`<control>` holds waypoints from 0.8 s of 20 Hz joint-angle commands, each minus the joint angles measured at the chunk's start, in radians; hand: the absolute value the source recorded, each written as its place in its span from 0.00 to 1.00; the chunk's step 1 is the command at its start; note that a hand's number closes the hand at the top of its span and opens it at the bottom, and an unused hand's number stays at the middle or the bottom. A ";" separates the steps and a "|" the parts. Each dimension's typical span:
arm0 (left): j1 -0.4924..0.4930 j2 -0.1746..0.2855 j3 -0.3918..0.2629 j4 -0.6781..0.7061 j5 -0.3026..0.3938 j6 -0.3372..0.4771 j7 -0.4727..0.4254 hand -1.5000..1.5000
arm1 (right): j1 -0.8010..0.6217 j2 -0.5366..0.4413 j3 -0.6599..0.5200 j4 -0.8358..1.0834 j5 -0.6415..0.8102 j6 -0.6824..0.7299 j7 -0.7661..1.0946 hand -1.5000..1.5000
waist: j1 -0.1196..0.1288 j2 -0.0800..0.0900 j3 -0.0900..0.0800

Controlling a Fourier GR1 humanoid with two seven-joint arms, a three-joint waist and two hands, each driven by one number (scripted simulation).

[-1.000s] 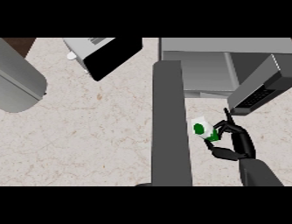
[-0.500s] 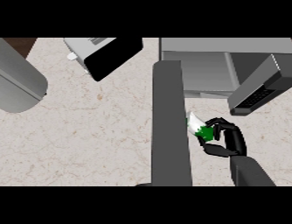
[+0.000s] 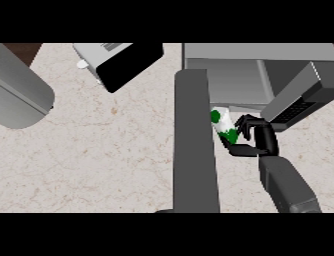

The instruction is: Pick up the milk, place it into the microwave and close the microwave

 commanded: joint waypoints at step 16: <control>-0.095 0.046 -0.006 0.079 -0.005 -0.056 0.013 0.00 | -0.331 -0.201 -0.011 0.122 0.038 -0.066 0.246 1.00 | 0.065 0.029 0.002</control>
